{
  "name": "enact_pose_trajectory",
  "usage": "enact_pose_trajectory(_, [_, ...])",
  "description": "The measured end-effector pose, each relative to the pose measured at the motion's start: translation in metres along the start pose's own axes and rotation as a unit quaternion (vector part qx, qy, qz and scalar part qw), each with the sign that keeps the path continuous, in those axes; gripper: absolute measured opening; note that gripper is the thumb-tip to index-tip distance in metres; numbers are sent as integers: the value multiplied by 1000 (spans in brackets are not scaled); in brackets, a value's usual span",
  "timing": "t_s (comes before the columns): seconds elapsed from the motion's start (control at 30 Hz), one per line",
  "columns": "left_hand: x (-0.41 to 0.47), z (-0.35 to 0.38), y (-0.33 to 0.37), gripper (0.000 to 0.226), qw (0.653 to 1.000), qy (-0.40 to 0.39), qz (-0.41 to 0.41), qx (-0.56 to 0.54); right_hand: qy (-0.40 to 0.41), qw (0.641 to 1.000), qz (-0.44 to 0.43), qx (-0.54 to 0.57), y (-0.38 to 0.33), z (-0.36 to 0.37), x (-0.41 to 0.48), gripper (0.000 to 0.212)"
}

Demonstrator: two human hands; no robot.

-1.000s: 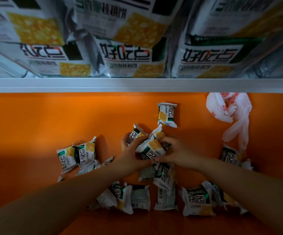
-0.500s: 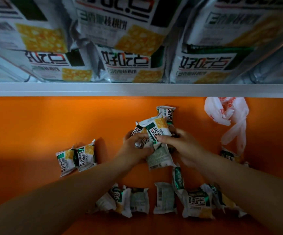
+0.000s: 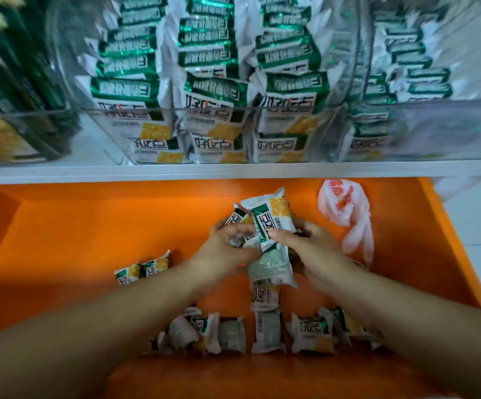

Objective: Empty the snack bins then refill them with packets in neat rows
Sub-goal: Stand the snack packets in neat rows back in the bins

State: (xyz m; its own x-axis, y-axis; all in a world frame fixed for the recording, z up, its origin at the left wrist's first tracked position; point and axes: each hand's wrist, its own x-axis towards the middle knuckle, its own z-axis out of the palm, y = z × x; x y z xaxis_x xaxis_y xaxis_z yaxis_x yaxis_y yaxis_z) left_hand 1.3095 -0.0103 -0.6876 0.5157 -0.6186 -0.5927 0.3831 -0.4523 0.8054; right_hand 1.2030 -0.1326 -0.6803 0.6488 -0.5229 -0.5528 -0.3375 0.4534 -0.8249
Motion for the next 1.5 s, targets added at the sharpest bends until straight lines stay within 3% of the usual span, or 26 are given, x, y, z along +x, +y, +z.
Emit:
enact_pose_trajectory(0.47, [-168, 54, 106, 23, 993, -50, 103, -9, 13, 993, -108, 45, -89, -18, -161, 29])
enact_pose_trajectory(0.53, [-182, 57, 129, 25, 991, -55, 122, 8, 12, 990, -128, 55, -111, -22, -173, 37])
enact_pose_trajectory(0.63, [-196, 65, 166, 29, 984, -53, 166, 44, 7, 984, -164, 68, -148, -27, -183, 68])
enact_pose_trajectory(0.67, [-198, 68, 178, 29, 980, -52, 185, 55, 4, 981, -179, 73, -161, -29, -185, 67])
enact_pose_trajectory(0.9, [-163, 96, 268, 31, 959, -37, 247, 136, 19, 964, -236, 125, -238, -50, -165, 9])
enact_pose_trajectory(0.97, [-141, 101, 279, 30, 950, -20, 255, 180, 35, 965, -223, 131, -245, -56, -149, 5])
enact_pose_trajectory(1.23, [-56, 109, 324, 49, 849, 33, 261, 457, 38, 978, -177, 107, -262, -75, -64, 4])
enact_pose_trajectory(1.33, [-45, 109, 336, 53, 768, 58, 260, 582, 26, 981, -168, 90, -263, -78, -46, 9])
enact_pose_trajectory(1.4, [-42, 107, 340, 50, 734, 71, 272, 619, 20, 984, -161, 70, -261, -80, -38, 19])
enact_pose_trajectory(1.5, [-40, 98, 341, 47, 714, 85, 289, 633, 20, 989, -146, 28, -258, -81, -32, 31])
